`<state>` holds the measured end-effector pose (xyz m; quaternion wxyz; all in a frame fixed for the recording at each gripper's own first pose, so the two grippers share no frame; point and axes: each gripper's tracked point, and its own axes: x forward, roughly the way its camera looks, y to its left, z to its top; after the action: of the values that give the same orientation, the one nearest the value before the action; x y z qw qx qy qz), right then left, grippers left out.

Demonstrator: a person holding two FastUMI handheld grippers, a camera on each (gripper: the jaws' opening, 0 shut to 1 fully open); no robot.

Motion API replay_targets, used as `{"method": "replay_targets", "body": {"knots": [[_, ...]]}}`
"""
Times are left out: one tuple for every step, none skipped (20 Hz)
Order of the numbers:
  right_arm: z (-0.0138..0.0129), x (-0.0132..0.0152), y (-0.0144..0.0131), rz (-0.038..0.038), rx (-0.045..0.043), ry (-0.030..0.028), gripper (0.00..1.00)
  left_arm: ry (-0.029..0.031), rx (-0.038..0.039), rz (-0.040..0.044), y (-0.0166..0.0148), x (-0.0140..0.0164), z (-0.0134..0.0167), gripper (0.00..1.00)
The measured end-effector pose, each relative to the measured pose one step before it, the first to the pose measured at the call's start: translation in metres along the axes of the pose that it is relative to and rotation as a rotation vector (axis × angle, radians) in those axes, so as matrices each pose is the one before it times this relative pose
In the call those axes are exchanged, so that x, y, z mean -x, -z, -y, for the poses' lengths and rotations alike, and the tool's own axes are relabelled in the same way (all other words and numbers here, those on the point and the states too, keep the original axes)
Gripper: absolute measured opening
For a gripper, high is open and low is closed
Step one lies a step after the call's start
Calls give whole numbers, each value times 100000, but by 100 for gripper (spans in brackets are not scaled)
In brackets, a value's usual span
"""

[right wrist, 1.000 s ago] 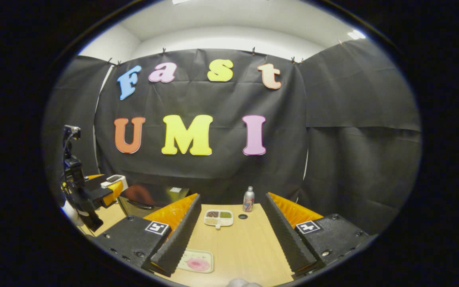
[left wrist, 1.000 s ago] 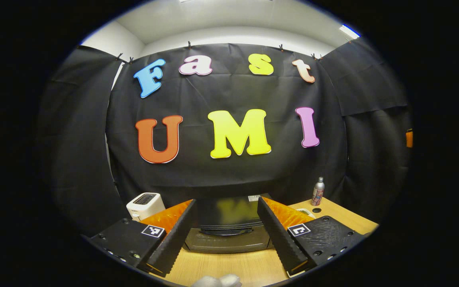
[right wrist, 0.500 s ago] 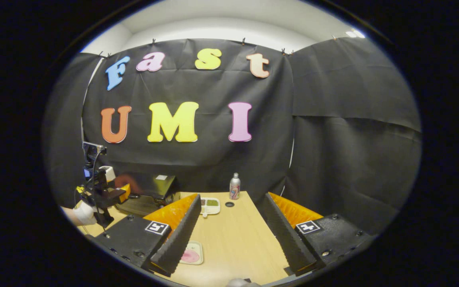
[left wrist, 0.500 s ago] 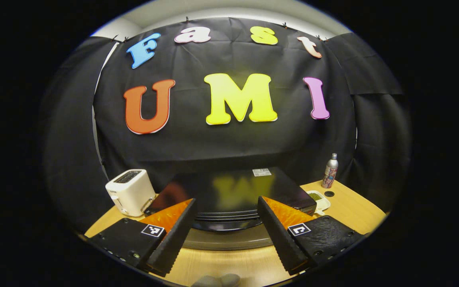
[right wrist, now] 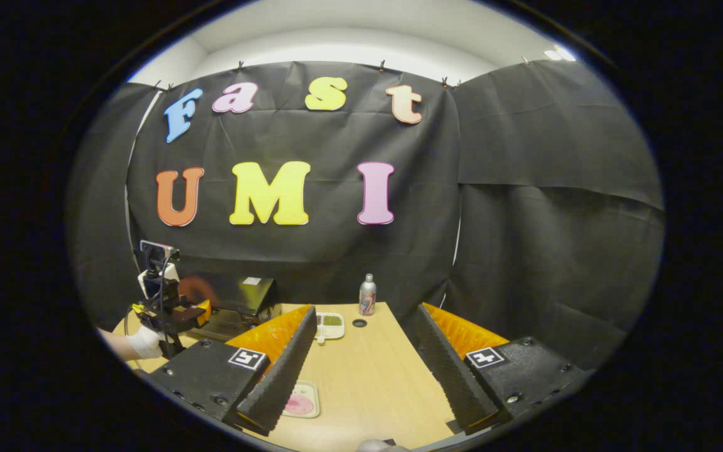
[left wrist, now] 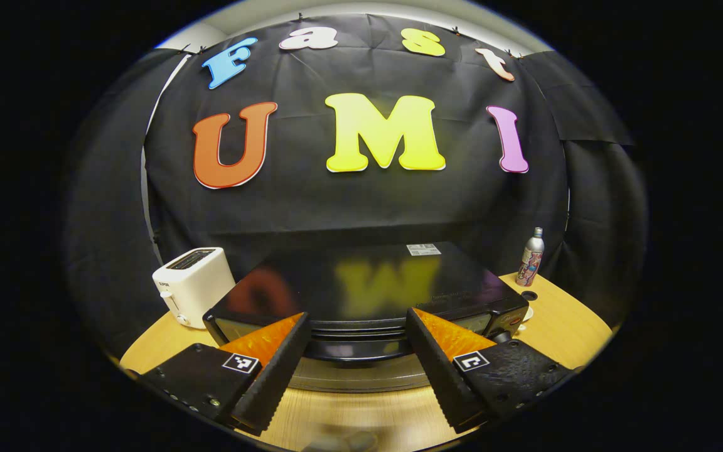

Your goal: Open the electric oven with the left hand, put the food in, and close the electric oven.

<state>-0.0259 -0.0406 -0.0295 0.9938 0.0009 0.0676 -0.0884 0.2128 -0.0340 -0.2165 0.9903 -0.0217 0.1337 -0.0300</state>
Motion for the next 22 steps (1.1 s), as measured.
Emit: {"method": "replay_targets", "body": {"knots": [[-112, 38, 121, -232, -483, -239, 96, 333, -474, 302, -127, 90, 3, 97], [-29, -18, 146, -340, -391, -285, 96, 120, 213, -196, 168, 70, -39, 97], [-65, 85, 166, -779, -483, -80, 100, 240, -664, -348, 64, 199, 27, 97], [-245, 38, 108, -240, -248, -740, 96, 57, -176, -96, -22, 69, -77, 97], [-157, 90, 7, -76, 147, -298, 96, 58, -54, -306, 77, 118, 0, 97], [-171, 48, 80, -156, 400, -594, 96, 85, 61, -200, 148, 213, -13, 97], [-189, 106, 10, 19, 239, -482, 96, 9, 174, -348, 163, 370, -7, 97], [-167, 135, 14, -13, 196, -586, 96, 58, -44, -197, 218, 639, 5, 97], [-158, 80, -12, -127, 123, -599, 96, 116, -94, -443, 303, 604, 28, 97], [-154, 42, 139, -102, 14, -570, 96, 239, 161, -476, 403, 723, 34, 97], [-186, 158, 64, -168, 54, -581, 96, 283, 8, -673, 474, 751, 26, 97], [-185, 108, 283, -384, 80, -587, 96, 192, 154, -609, 614, 696, 87, 97], [-215, 141, 276, -634, 360, -754, 96, 311, -193, -257, 558, 697, 58, 97], [-274, 111, 445, -704, 674, -713, 96, 413, -310, -490, 567, 712, 89, 97], [-248, 234, 250, -551, 753, -759, 100, 320, -42, -987, 675, 618, 79, 97], [-289, 335, 198, -214, 621, -856, 96, 431, 322, -1548, 907, 617, 39, 97], [-257, 265, 166, -92, 390, -602, 96, 294, 526, -1049, 644, 486, 21, 97], [-148, 124, 183, -208, 211, -587, 96, 122, 58, -1059, 619, 448, 89, 97], [-251, 245, 185, -334, -106, -785, 96, 41, -366, -741, 548, 392, 92, 97], [-156, 203, 196, -78, -158, -400, 96, 48, -74, -690, 473, 263, 34, 97], [-95, 270, 98, -79, -121, -122, 96, 43, -66, -397, 457, 144, 50, 97], [96, 197, 252, -116, -18, 127, 96, -3, -3, -601, 533, 276, 12, 97]]}}
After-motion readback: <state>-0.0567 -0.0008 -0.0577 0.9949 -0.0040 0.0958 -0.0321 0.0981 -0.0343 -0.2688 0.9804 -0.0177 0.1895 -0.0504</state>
